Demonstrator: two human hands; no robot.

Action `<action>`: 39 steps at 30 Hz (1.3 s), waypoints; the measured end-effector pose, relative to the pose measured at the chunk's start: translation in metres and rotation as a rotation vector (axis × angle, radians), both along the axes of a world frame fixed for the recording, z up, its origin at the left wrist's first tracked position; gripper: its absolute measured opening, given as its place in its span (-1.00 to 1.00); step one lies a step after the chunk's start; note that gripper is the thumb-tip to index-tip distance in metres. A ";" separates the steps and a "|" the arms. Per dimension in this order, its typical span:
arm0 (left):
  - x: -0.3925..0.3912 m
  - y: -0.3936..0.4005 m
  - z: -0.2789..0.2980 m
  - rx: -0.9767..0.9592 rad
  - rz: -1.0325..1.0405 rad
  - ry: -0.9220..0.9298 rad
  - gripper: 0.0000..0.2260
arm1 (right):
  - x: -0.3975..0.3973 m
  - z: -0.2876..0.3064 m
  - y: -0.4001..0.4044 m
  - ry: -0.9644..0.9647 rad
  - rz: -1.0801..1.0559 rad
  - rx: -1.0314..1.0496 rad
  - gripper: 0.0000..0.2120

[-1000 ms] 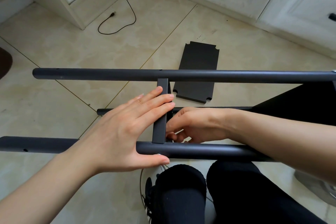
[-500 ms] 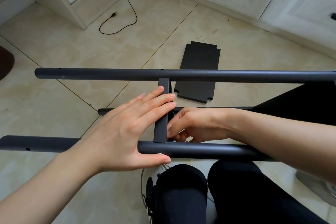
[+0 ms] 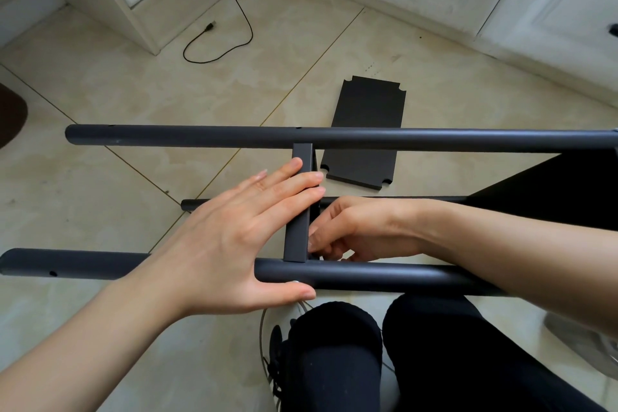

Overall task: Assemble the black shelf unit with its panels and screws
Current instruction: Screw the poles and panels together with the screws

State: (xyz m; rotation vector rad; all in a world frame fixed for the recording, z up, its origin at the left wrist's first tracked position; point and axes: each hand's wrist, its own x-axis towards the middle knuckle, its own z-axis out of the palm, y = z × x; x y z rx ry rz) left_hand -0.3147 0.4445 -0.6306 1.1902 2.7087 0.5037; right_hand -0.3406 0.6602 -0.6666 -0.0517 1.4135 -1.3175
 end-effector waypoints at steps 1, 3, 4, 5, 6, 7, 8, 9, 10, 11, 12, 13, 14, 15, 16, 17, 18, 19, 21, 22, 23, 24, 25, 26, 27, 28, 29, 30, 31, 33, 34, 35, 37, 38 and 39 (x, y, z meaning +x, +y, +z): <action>0.000 0.000 0.000 -0.001 0.000 0.000 -0.15 | 0.000 -0.001 0.001 0.005 0.001 -0.002 -0.80; 0.000 0.000 0.000 -0.003 0.000 0.003 -0.15 | 0.001 -0.003 0.000 0.014 -0.004 0.004 -0.81; 0.000 0.000 0.000 -0.005 0.000 0.005 -0.15 | 0.001 -0.005 -0.001 0.014 -0.009 0.012 -0.81; 0.000 0.001 0.000 -0.005 -0.001 0.006 -0.15 | 0.002 -0.006 -0.002 0.018 -0.010 0.021 -0.82; 0.000 0.001 0.000 -0.005 -0.002 0.004 -0.15 | 0.003 -0.008 -0.003 0.025 -0.011 0.030 -0.83; 0.000 0.000 0.000 -0.004 -0.002 0.002 -0.15 | 0.003 -0.009 -0.005 0.032 -0.015 0.034 -0.83; 0.000 0.000 0.000 -0.004 -0.002 0.000 -0.15 | 0.003 -0.009 -0.005 0.031 -0.023 0.027 -0.85; 0.000 0.000 0.000 -0.004 -0.003 0.001 -0.15 | 0.003 -0.008 -0.005 0.018 -0.032 0.007 -0.87; 0.000 0.000 0.000 -0.003 -0.003 0.003 -0.15 | 0.003 -0.006 -0.004 -0.005 -0.040 -0.026 -0.90; 0.000 0.000 0.000 -0.001 -0.002 0.003 -0.15 | 0.002 -0.005 -0.002 -0.031 -0.045 -0.060 -0.91; 0.000 0.000 -0.001 0.002 0.000 0.001 -0.15 | 0.001 -0.004 -0.001 -0.049 -0.046 -0.088 -0.88; 0.000 0.000 -0.001 0.003 0.001 0.000 -0.15 | 0.000 -0.003 0.000 -0.051 -0.044 -0.102 -0.85; 0.000 0.001 -0.001 0.004 0.001 -0.001 -0.15 | 0.000 -0.003 0.000 -0.042 -0.043 -0.106 -0.83; 0.000 0.001 -0.001 0.004 0.001 0.000 -0.15 | 0.001 -0.004 0.000 -0.032 -0.046 -0.105 -0.81; 0.000 0.001 -0.001 0.003 0.001 0.000 -0.15 | 0.002 -0.005 -0.001 -0.025 -0.049 -0.103 -0.81; 0.000 0.001 -0.001 0.003 0.003 0.000 -0.15 | 0.002 -0.005 -0.002 -0.024 -0.051 -0.102 -0.80; 0.000 0.001 -0.001 0.005 0.004 0.000 -0.16 | 0.002 -0.006 -0.002 -0.022 -0.048 -0.101 -0.82; 0.000 0.001 -0.001 0.006 0.004 0.000 -0.16 | 0.003 -0.007 -0.003 -0.014 -0.042 -0.095 -0.85; 0.000 0.001 -0.001 0.008 0.001 0.003 -0.16 | 0.004 -0.010 -0.005 0.014 -0.024 -0.054 -0.87; 0.000 0.001 -0.001 0.009 0.001 0.005 -0.16 | 0.004 -0.011 -0.006 0.026 -0.019 -0.030 -0.84; 0.000 0.000 -0.001 0.011 0.001 0.005 -0.16 | 0.004 -0.012 -0.007 0.035 -0.014 -0.013 -0.81; 0.000 0.001 -0.001 0.012 0.001 0.005 -0.16 | 0.004 -0.012 -0.007 0.039 -0.006 -0.006 -0.80; 0.000 0.000 -0.001 0.013 0.000 0.004 -0.16 | 0.004 -0.011 -0.007 0.031 0.002 -0.009 -0.81; 0.000 0.000 -0.002 0.013 -0.001 0.005 -0.16 | 0.003 -0.010 -0.006 0.010 0.008 -0.019 -0.82; 0.000 0.000 -0.002 0.015 0.000 0.004 -0.16 | 0.002 -0.009 -0.005 -0.020 0.008 -0.037 -0.84; 0.000 0.000 -0.002 0.018 0.001 0.002 -0.16 | 0.001 -0.007 -0.003 -0.044 0.009 -0.060 -0.87; 0.000 0.000 -0.002 0.019 0.002 0.001 -0.16 | 0.000 -0.006 -0.001 -0.051 0.009 -0.083 -0.90; 0.000 0.000 -0.002 0.020 0.002 0.000 -0.16 | 0.000 -0.006 0.000 -0.044 0.009 -0.100 -0.93; 0.000 0.000 -0.002 0.020 0.002 0.000 -0.16 | 0.000 -0.005 0.000 -0.032 0.008 -0.109 -0.95; 0.000 0.000 -0.002 0.021 0.001 0.002 -0.16 | 0.001 -0.006 0.000 -0.014 0.004 -0.095 -0.94; 0.000 0.000 -0.002 0.022 0.000 0.004 -0.16 | 0.002 -0.008 0.000 -0.004 0.002 -0.078 -0.93; 0.000 0.000 -0.002 0.022 0.000 0.005 -0.16 | 0.002 -0.009 -0.001 0.007 0.004 -0.059 -0.91; 0.000 0.001 -0.002 0.021 0.000 0.006 -0.16 | 0.002 -0.009 -0.002 0.018 0.006 -0.026 -0.85; 0.000 0.001 -0.002 0.020 -0.001 0.007 -0.16 | 0.002 -0.009 -0.002 0.012 0.006 -0.024 -0.83; 0.000 0.000 -0.002 0.020 -0.001 0.007 -0.16 | 0.002 -0.008 -0.002 0.001 0.006 -0.038 -0.84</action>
